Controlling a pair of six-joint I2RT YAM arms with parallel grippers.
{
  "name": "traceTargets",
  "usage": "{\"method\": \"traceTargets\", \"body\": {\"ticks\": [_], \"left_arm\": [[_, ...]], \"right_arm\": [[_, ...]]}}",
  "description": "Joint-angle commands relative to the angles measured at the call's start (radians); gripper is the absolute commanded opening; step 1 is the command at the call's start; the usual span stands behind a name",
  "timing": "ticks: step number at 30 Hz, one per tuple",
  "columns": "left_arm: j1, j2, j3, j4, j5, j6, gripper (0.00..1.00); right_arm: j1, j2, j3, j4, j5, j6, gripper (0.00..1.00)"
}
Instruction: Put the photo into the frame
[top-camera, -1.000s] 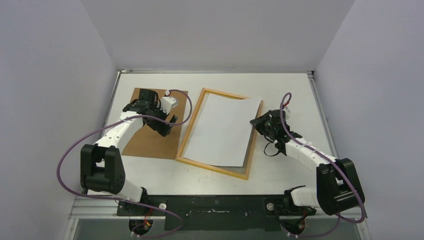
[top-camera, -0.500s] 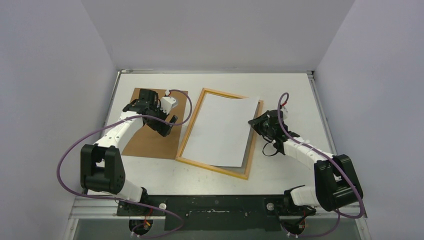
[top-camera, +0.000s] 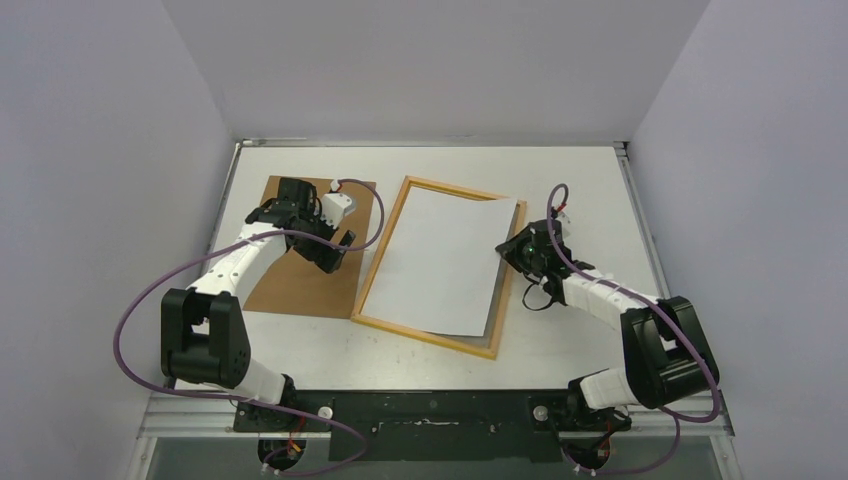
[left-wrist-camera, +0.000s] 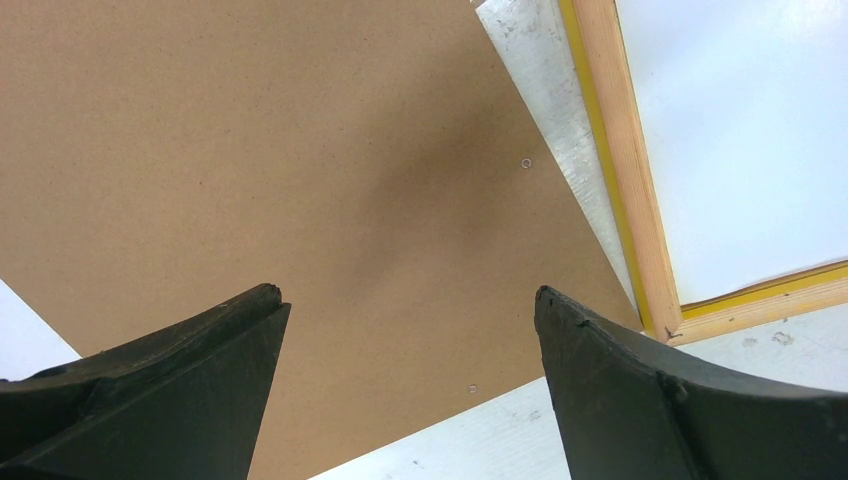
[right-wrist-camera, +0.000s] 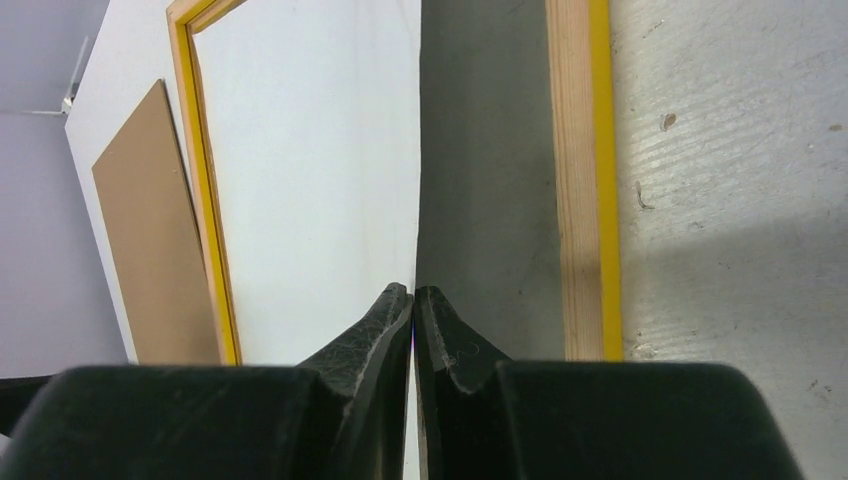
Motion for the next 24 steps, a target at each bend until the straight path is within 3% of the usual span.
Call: {"method": "traceTargets", "body": {"ticks": [1, 5, 10, 17, 24], "left_arm": [[0.007, -0.028, 0.019, 0.011, 0.030, -0.008, 0.94], [0.008, -0.029, 0.017, 0.012, 0.036, -0.013, 0.94], [0.008, -0.031, 0.016, 0.013, 0.045, -0.012, 0.95], [0.007, -0.024, 0.022, 0.010, 0.051, -0.013, 0.95], [0.000, 0.012, -0.022, 0.035, 0.040, 0.025, 0.95]], "right_arm": [[0.008, -0.011, 0.050, -0.001, 0.003, -0.043, 0.14], [0.008, -0.021, 0.101, -0.092, 0.042, -0.090, 0.41], [0.008, -0.042, 0.155, -0.230, 0.091, -0.128, 0.65], [0.008, -0.092, 0.249, -0.385, 0.196, -0.182, 0.72], [0.004, -0.094, 0.291, -0.468, 0.254, -0.230, 0.69]]}}
